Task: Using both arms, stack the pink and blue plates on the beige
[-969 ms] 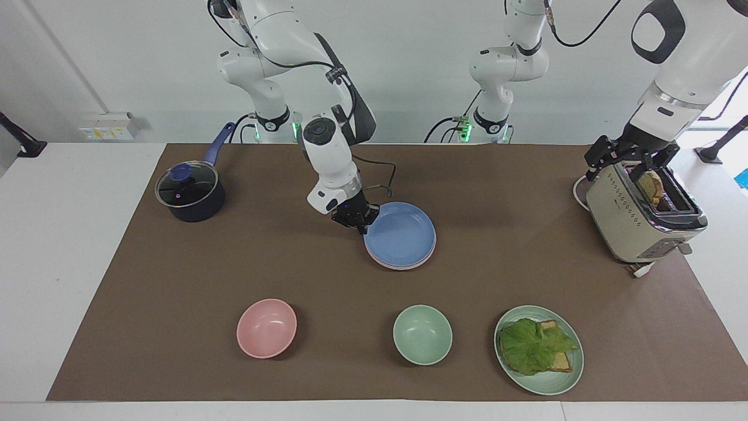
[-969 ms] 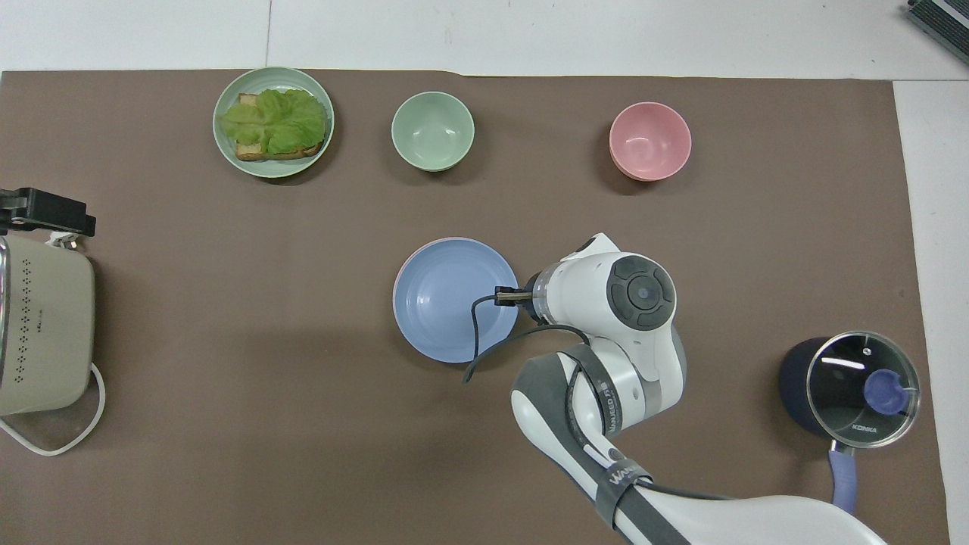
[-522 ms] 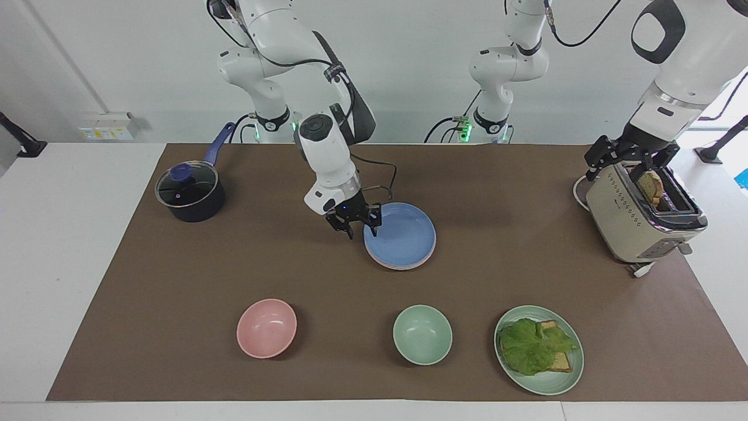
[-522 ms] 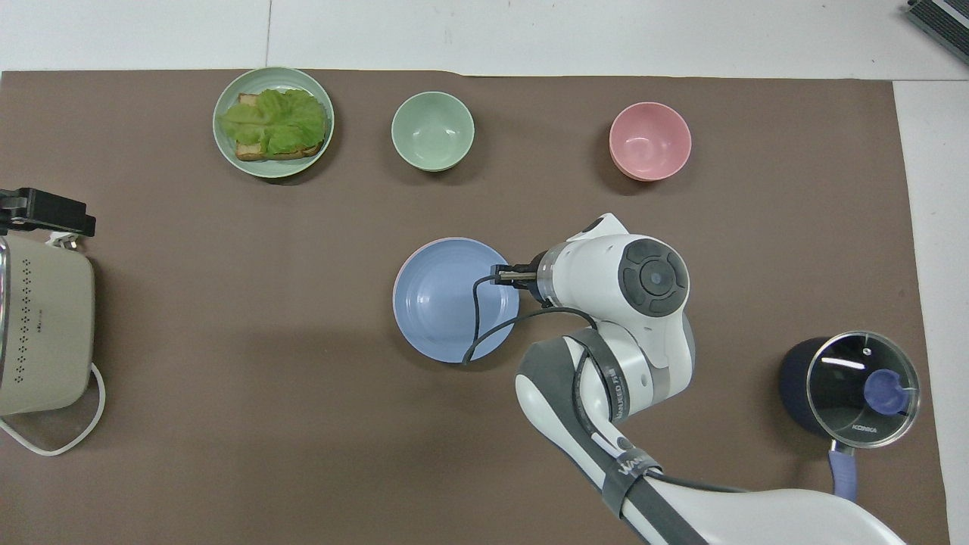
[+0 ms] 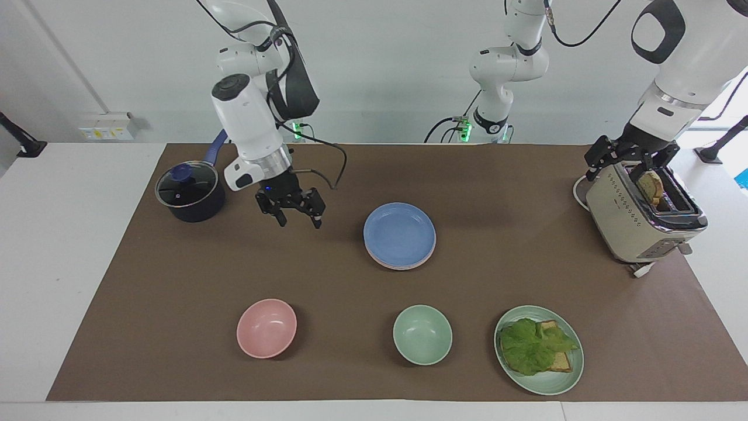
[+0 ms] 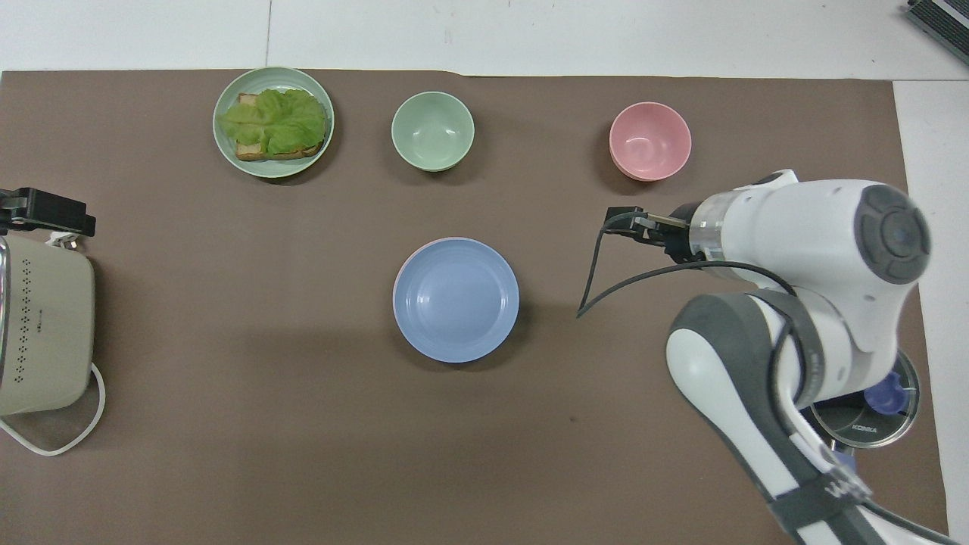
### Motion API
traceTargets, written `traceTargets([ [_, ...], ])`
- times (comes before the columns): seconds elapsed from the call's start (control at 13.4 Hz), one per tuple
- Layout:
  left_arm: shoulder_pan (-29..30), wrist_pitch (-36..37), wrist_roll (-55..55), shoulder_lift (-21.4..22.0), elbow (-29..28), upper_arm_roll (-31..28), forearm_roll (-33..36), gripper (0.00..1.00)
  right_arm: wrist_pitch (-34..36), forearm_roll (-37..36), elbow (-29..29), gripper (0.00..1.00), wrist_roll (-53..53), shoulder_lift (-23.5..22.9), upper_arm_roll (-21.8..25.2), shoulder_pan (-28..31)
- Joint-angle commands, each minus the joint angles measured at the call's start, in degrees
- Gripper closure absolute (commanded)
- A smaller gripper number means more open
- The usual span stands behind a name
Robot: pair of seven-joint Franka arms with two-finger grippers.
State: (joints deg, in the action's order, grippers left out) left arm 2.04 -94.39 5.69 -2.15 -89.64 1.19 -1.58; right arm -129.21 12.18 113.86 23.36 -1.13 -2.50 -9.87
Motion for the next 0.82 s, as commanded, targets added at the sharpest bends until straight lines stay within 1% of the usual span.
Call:
traceTargets([
  [0.0,0.16,1.14,-0.59,0.22,0.43,0.12,0.97,0.0,6.32,-2.33,0.84,0.0,-1.37,5.59,-0.84,5.64],
  [0.15,0.16,1.14,-0.68,0.22,0.43,0.12,0.97,0.0,12.38,-5.14,-0.74,0.0,-3.32,8.32,-0.75,8.72],
  [0.22,0.16,1.14,-0.59,0.22,0.43,0.12,0.97,0.0,14.84,-6.19,-3.36,0.0,-3.67,8.51,-0.66,9.86],
  [0.37,0.16,1.14,-0.59,0.22,0.43,0.12,0.97,0.0,23.35,-10.84,-10.81,0.0,-4.64,7.37,-1.01,12.33],
  [0.45,0.16,1.14,-0.59,0.22,0.43,0.12,0.97,0.0,26.35,-12.52,-13.81,0.0,-5.34,6.58,-0.93,12.6],
  [0.67,0.16,1.14,-0.68,0.22,0.43,0.12,0.97,0.0,33.04,-13.41,-20.49,0.0,-5.96,4.12,-0.84,13.3],
  [0.75,0.16,1.14,-0.68,0.22,0.43,0.12,0.97,0.0,35.76,-13.33,-23.04,0.0,-6.05,2.63,-0.92,13.65],
])
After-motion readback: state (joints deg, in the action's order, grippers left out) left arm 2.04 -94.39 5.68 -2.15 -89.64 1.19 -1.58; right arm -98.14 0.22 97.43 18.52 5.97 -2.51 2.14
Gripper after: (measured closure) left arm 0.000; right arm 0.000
